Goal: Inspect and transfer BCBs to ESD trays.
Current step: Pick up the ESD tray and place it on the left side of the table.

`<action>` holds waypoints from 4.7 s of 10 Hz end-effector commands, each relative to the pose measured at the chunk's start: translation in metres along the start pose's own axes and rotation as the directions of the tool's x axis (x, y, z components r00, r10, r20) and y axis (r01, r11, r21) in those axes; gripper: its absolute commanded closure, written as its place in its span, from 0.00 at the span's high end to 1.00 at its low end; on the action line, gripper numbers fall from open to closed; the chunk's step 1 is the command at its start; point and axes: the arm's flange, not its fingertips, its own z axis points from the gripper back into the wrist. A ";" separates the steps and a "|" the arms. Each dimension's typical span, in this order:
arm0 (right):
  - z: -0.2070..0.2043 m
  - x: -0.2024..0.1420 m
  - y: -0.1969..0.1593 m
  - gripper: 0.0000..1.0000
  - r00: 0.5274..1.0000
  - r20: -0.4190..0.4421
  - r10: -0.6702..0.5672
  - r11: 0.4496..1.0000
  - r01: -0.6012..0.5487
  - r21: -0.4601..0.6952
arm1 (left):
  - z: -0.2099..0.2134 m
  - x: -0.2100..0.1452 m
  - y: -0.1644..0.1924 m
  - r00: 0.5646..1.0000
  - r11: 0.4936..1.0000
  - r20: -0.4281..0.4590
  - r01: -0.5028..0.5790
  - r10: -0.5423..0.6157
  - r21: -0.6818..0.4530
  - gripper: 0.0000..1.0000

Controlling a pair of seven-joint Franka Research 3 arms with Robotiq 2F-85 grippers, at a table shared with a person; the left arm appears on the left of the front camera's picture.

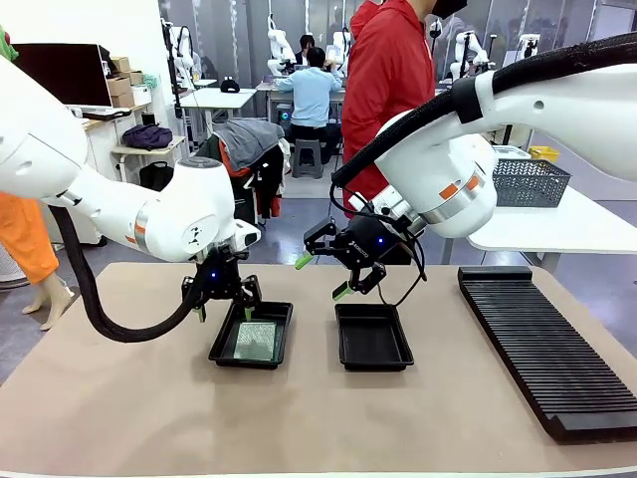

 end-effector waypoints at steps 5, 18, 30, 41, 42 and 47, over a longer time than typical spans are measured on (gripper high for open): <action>-0.002 0.002 0.001 1.00 1.000 -0.002 -0.003 1.000 0.003 -0.006 | -0.021 0.019 0.008 0.996 0.996 0.016 0.085 -0.085 -0.005 1.00; -0.002 0.002 0.001 1.00 1.000 -0.002 -0.003 1.000 0.003 -0.006 | -0.020 0.011 0.011 0.993 0.993 -0.047 0.110 -0.111 -0.034 1.00; -0.002 0.002 0.001 1.00 1.000 -0.002 -0.003 1.000 0.003 -0.006 | -0.015 0.006 0.020 0.992 0.994 -0.080 0.092 -0.096 -0.058 0.36; -0.002 0.002 0.001 1.00 1.000 -0.002 -0.003 1.000 0.003 -0.006 | -0.022 -0.003 0.017 0.991 0.995 -0.105 0.069 -0.077 -0.077 0.00; -0.002 0.002 0.001 1.00 1.000 -0.002 -0.003 1.000 0.003 -0.006 | -0.018 -0.006 0.016 0.994 0.996 -0.102 0.033 -0.041 -0.081 0.00; -0.002 0.002 0.001 1.00 1.000 -0.002 -0.003 1.000 0.003 -0.006 | -0.019 0.006 0.014 0.994 0.997 -0.086 0.056 -0.061 -0.060 0.03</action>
